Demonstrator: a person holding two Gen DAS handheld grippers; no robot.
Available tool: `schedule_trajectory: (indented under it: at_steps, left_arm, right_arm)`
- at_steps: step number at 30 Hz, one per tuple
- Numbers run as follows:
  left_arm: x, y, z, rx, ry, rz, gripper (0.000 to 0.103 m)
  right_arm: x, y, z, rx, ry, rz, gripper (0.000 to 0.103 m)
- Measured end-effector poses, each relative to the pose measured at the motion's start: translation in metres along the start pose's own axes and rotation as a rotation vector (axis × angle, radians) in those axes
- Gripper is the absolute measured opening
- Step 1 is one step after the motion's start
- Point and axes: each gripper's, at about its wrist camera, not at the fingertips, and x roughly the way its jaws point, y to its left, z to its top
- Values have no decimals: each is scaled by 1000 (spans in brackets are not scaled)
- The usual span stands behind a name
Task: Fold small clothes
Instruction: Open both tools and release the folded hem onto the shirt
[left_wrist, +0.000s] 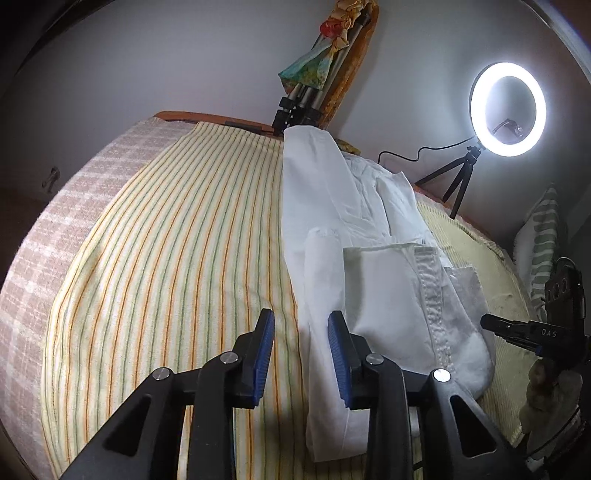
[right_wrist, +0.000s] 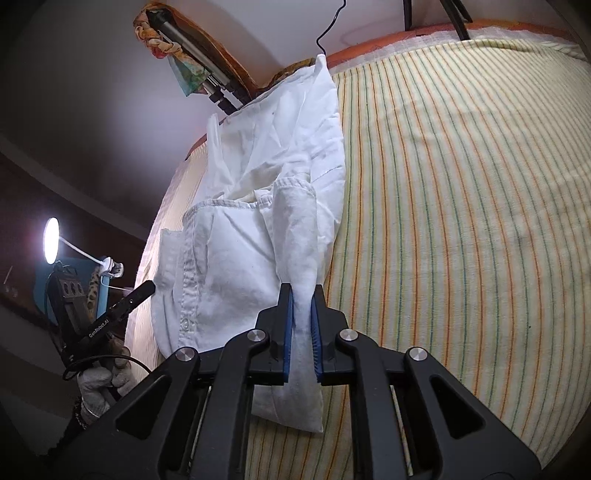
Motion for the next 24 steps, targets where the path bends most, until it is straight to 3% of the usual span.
schedule_trajectory:
  at_steps: [4,9,13,16,24]
  left_arm:
    - [4,-4,7,23,6,-18,30]
    - [10,-8,21,44,-6,-17,30]
    - [19,-4,41,55,-5,-15,33]
    - [31,2,57,52,8,-23,35]
    - [70,9,95,61,42,-30,41]
  right_arm:
    - [-3,11,5,-55,-22,-32,20]
    - [-2,15,23,-83,-43,-27,20]
    - [-5,11,50,-71,-71,28,21]
    - [-2,8,73,-68,-85,55,28]
    - [26,6,128,-89,-68,75,34]
